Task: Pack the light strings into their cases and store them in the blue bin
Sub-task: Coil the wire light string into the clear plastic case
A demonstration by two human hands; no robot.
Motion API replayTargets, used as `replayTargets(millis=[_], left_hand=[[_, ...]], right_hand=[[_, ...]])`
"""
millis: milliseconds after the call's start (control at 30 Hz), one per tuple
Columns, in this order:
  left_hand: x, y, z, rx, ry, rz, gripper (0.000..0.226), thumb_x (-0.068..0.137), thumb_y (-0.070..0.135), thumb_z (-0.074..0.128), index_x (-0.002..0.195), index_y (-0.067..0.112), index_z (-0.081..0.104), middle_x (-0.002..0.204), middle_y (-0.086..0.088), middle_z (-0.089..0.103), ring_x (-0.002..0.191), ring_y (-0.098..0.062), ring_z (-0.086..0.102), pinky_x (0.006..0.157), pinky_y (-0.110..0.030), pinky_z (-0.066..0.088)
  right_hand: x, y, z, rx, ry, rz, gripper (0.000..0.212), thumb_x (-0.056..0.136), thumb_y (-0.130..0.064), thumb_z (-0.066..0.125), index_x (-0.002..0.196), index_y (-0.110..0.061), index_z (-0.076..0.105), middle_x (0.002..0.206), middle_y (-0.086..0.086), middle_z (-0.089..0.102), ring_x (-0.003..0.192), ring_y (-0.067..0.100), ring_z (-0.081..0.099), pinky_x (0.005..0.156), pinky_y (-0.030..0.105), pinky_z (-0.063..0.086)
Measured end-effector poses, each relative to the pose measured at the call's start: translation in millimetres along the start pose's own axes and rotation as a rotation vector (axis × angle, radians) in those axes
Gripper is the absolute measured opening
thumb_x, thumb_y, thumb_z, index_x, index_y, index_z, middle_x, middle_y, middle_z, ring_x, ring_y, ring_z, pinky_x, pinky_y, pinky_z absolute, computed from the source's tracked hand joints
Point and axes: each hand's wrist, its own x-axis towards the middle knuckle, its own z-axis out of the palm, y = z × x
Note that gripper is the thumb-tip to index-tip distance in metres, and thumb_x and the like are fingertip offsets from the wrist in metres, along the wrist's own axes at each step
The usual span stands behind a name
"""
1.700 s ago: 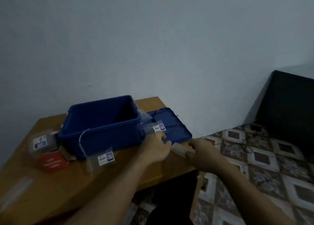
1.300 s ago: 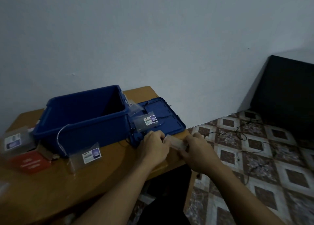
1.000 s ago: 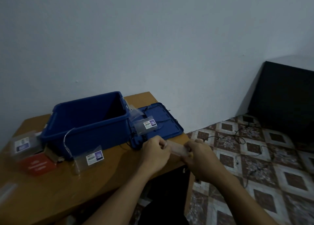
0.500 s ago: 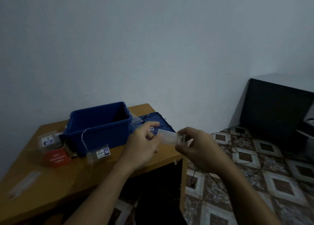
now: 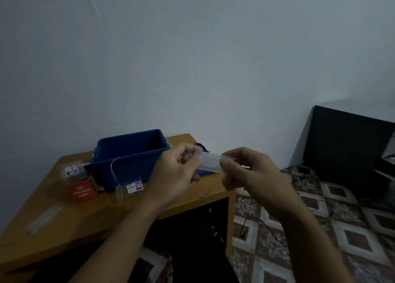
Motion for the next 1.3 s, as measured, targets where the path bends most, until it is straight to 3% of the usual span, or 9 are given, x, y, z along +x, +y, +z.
replayTargets(millis=[233,333,400,567,700,867,1033,1167,1300], left_hand=[[-9.0,-13.7,-14.8,-0.179,-0.114,-0.076,0.043,0.091,0.035,0.038,0.122,0.024,0.066,0.116,-0.008,0.066,0.093,-0.019,0.069,0.080,-0.039,0.057],[-10.9,-30.3,-21.5,-0.086,-0.184,-0.179,0.052,0.080,0.034,0.041,0.122,0.018,0.067,0.127,-0.005,0.064,0.112,-0.018,0.063,0.100,-0.047,0.050],[-14.5,-32.7,-22.9,0.013,-0.348,-0.222,0.047,0.077,0.033,0.048,0.118,0.024,0.070,0.126,0.008,0.066,0.120,-0.009,0.057,0.105,-0.038,0.043],[-15.1,-27.5,-22.4,0.315,-0.469,-0.196,0.017,0.093,0.040,0.063,0.097,0.028,0.074,0.101,0.012,0.070,0.097,-0.001,0.062,0.091,-0.031,0.046],[-7.6,-24.4,-30.6,-0.008,-0.289,-0.243,0.028,0.100,0.021,0.055,0.094,-0.003,0.068,0.077,-0.007,0.070,0.073,-0.020,0.067,0.075,-0.034,0.057],[-4.9,-10.4,-35.1,-0.113,-0.250,-0.292,0.022,0.098,0.021,0.055,0.087,0.003,0.060,0.060,-0.006,0.050,0.047,-0.016,0.042,0.045,-0.026,0.035],[-4.0,-4.7,-33.9,-0.166,-0.219,-0.338,0.032,0.093,0.022,0.063,0.063,0.011,0.059,0.053,0.000,0.037,0.039,-0.010,0.027,0.042,-0.024,0.017],[-7.3,2.7,-27.9,-0.112,-0.131,-0.288,0.027,0.090,0.019,0.065,0.081,-0.005,0.069,0.049,-0.001,0.035,0.037,-0.011,0.022,0.039,-0.020,0.016],[-17.4,9.8,-17.0,-0.108,-0.034,-0.216,0.021,0.088,0.019,0.066,0.080,0.001,0.073,0.046,-0.001,0.034,0.035,-0.011,0.022,0.038,-0.019,0.020]], right_hand=[[-1.6,11.3,20.3,0.377,-0.029,0.059,0.020,0.092,-0.015,0.068,0.107,-0.002,0.067,0.090,0.014,0.066,0.070,0.024,0.066,0.071,0.033,0.055],[-0.8,16.3,23.6,0.436,-0.038,0.063,0.023,0.090,-0.015,0.070,0.107,-0.001,0.067,0.094,0.013,0.066,0.070,0.023,0.065,0.072,0.035,0.053],[-1.0,17.7,23.8,0.516,-0.042,0.062,0.028,0.083,-0.017,0.072,0.104,0.001,0.067,0.089,0.011,0.066,0.068,0.023,0.064,0.072,0.038,0.052],[-2.3,22.2,23.1,0.615,-0.094,0.065,0.029,0.079,-0.017,0.072,0.103,0.000,0.067,0.078,0.004,0.067,0.067,0.021,0.062,0.072,0.038,0.053],[-6.2,25.1,20.0,0.582,-0.150,0.093,0.028,0.079,-0.016,0.071,0.102,0.000,0.068,0.090,0.011,0.069,0.072,0.024,0.064,0.070,0.032,0.056],[-10.4,23.8,20.2,0.474,-0.205,0.077,0.032,0.081,-0.018,0.069,0.105,0.001,0.065,0.088,0.011,0.071,0.073,0.025,0.065,0.070,0.031,0.056],[-13.3,19.3,17.7,0.271,-0.177,0.049,0.019,0.091,-0.009,0.066,0.107,0.000,0.063,0.089,0.013,0.075,0.074,0.023,0.070,0.068,0.027,0.058],[-14.1,18.9,23.2,0.098,-0.133,0.059,0.014,0.092,-0.012,0.069,0.104,-0.009,0.064,0.092,0.008,0.075,0.076,0.019,0.073,0.073,0.033,0.062],[-11.7,20.9,34.4,-0.020,0.010,0.026,0.013,0.091,-0.016,0.073,0.099,-0.018,0.063,0.089,0.006,0.075,0.077,0.017,0.074,0.078,0.047,0.062]])
